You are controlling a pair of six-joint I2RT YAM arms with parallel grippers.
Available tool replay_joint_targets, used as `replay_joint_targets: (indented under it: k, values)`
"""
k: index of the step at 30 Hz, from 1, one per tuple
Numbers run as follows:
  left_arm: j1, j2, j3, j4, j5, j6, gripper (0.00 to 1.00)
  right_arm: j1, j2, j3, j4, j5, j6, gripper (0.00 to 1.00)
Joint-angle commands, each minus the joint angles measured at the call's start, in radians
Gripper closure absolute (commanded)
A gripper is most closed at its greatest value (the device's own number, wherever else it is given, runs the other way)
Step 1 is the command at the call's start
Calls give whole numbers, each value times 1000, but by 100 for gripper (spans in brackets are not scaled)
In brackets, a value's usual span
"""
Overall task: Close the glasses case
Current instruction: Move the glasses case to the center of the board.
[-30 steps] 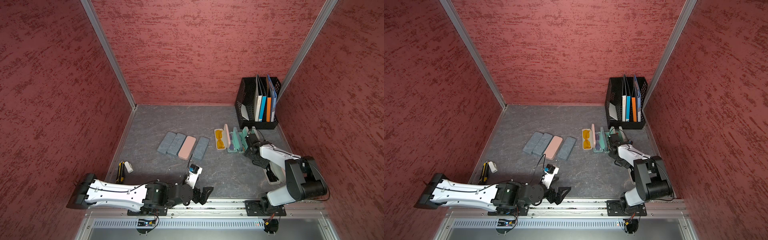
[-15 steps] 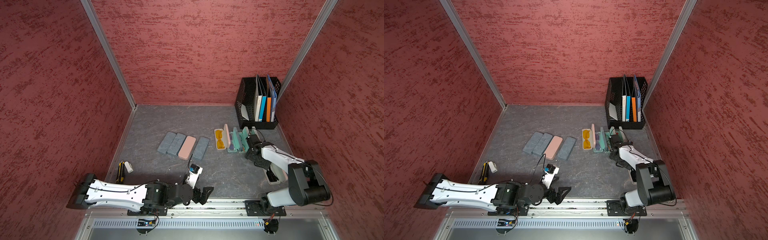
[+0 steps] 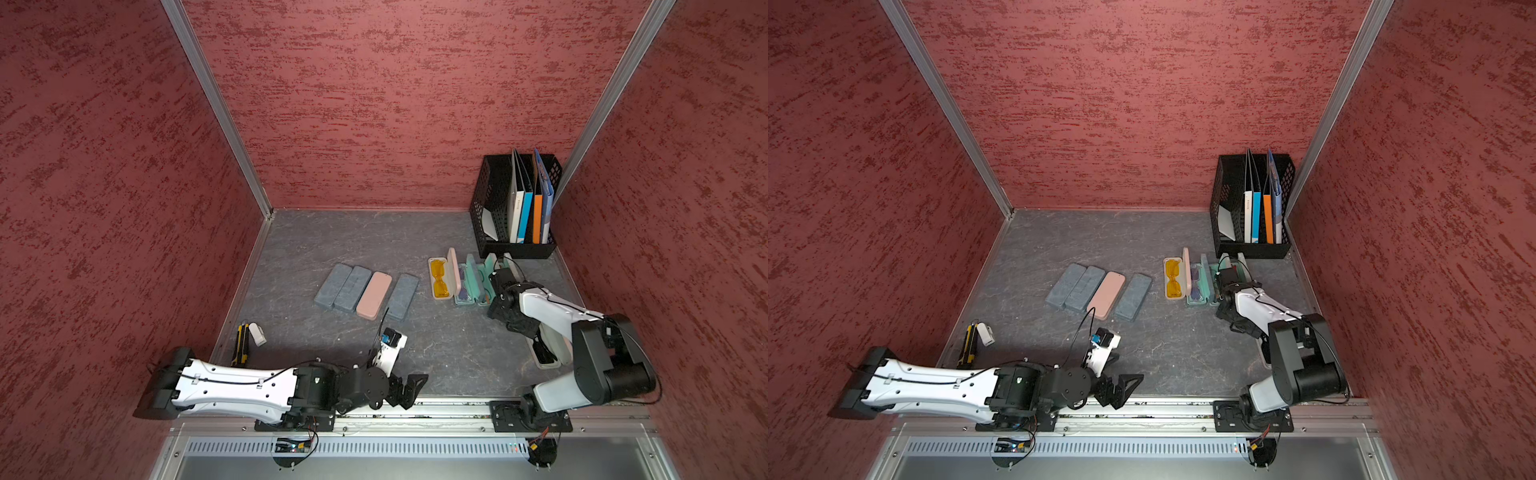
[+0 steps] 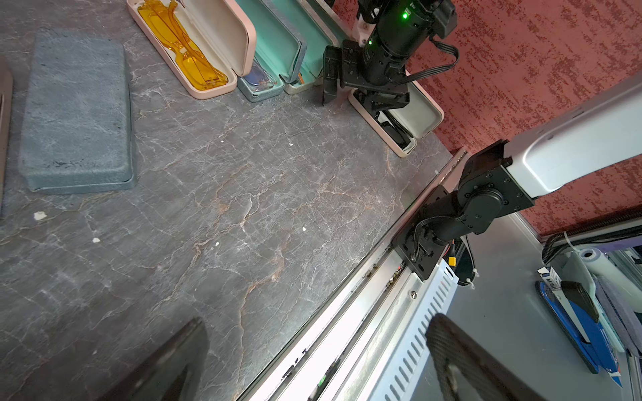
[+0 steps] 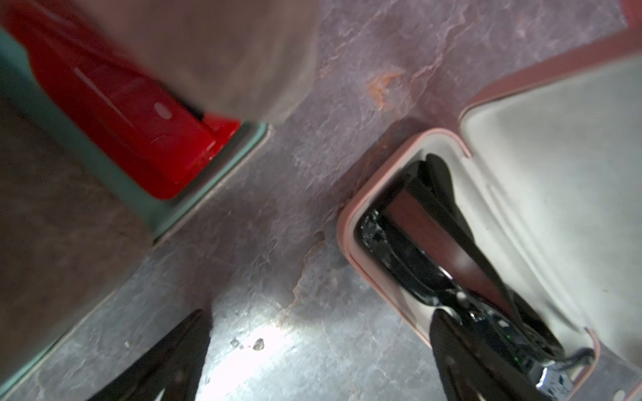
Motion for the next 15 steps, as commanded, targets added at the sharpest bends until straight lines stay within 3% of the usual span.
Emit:
replay_joint_targets:
  k: [1, 10, 15]
  values:
    - [10, 2, 22, -1, 9, 17, 0, 18, -26, -5, 18, -69, -4, 2]
    - [17, 14, 21, 4, 21, 12, 0, 104, -69, -30, 74, -124, 43, 3]
    - [21, 22, 16, 15, 34, 10, 0, 101, -183, -26, 78, -104, -46, 1]
